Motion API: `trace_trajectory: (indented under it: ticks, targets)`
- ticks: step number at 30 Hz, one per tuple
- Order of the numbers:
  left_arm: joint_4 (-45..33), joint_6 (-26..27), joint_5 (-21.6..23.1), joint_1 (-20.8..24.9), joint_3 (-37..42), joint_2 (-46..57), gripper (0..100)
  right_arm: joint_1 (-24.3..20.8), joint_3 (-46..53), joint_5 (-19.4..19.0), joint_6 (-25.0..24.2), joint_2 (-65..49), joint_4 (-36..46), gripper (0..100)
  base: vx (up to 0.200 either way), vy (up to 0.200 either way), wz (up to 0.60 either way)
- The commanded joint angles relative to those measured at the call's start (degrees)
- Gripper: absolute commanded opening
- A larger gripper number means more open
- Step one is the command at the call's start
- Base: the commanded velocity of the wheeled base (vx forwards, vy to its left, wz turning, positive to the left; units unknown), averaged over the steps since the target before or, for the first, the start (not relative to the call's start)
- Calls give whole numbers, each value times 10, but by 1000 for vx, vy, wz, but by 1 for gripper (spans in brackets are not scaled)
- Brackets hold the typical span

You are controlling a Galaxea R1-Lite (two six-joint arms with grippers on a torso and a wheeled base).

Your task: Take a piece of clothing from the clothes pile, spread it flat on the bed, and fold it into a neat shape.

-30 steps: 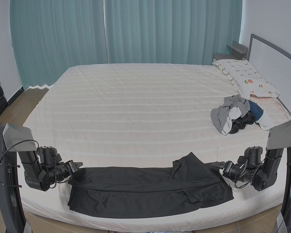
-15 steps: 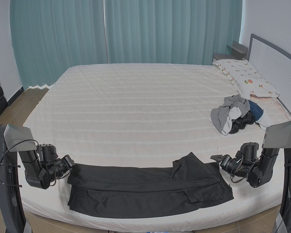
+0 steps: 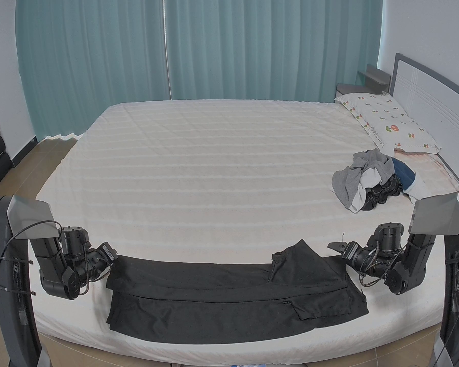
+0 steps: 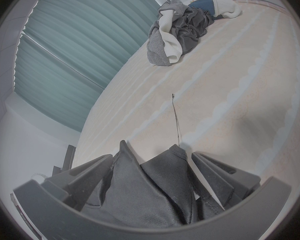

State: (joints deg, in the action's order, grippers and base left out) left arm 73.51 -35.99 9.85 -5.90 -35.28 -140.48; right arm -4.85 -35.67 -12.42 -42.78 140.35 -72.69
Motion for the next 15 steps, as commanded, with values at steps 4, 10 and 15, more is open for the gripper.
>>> trace_trajectory:
  ticks: [4,10,15]
  targets:
    - [19,0,-2,0,7,-8,0,-1,5,0,0,1,-5,100,0,0,0]
    - [21,1,-3,0,7,-9,0,-9,6,4,1,3,-3,100,0,0,0]
    - [21,0,-3,0,7,-10,0,-9,-4,5,6,12,-2,0,0,0,0]
